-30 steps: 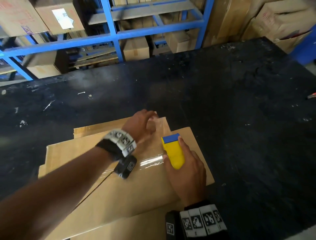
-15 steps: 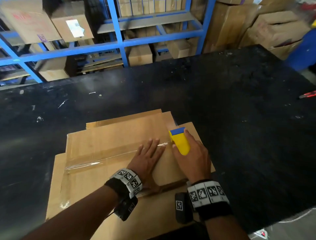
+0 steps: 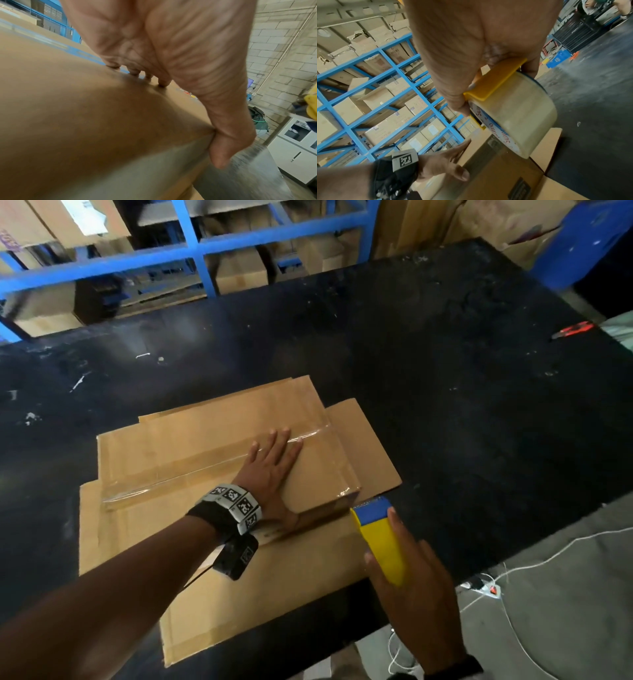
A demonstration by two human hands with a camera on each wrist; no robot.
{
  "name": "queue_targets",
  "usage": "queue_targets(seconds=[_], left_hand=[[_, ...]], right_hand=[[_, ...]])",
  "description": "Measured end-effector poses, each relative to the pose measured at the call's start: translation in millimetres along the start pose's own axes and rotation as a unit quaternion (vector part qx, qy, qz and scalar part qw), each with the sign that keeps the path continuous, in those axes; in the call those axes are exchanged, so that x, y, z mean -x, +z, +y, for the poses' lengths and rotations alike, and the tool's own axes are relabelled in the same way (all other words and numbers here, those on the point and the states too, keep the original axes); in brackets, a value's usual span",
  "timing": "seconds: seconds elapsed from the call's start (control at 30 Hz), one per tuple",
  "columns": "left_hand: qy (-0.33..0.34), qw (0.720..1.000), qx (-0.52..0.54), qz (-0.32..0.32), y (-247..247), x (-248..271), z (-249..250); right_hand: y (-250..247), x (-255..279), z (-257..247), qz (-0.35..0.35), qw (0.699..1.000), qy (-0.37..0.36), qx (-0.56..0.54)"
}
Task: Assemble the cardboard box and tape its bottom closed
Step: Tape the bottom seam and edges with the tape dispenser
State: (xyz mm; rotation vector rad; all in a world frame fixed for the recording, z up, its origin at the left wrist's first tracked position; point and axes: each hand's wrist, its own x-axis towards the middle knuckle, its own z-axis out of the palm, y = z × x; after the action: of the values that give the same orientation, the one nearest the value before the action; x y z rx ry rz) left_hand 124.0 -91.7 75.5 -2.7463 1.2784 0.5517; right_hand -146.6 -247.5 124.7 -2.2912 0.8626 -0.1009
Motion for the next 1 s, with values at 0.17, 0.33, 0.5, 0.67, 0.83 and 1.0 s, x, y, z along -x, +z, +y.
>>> queue_targets(seconds=[0.17,0.33,0.5,0.67,0.83,1.0], left_hand=[[0.003,1.0,-0.003,-0.005,-1,0,0],[-0.006,0.999,0.016,-0.029,-7,2,9],[0.076,0.991,0.105,0.02,-7,6,42],[0.092,0.989,0.109,0.038,3,-7,78],[0.059,0.994,0.055,0.079,17,-12,83],[0.034,0.994,0.029,0.102,24,-13,88]], right_hand=[[21,-2,15,-0.024,0.999,0.001,0.031],[36,-15,23,-0.043,0.998,0.011,0.04],[39,-30,25,-0.058,0.997,0.008,0.041],[37,-41,30,-0.076,0.997,0.007,0.032],[54,-56,60,-0.147,0.988,0.055,0.009],[52,-31,81,-0.111,0.991,0.067,-0.019]])
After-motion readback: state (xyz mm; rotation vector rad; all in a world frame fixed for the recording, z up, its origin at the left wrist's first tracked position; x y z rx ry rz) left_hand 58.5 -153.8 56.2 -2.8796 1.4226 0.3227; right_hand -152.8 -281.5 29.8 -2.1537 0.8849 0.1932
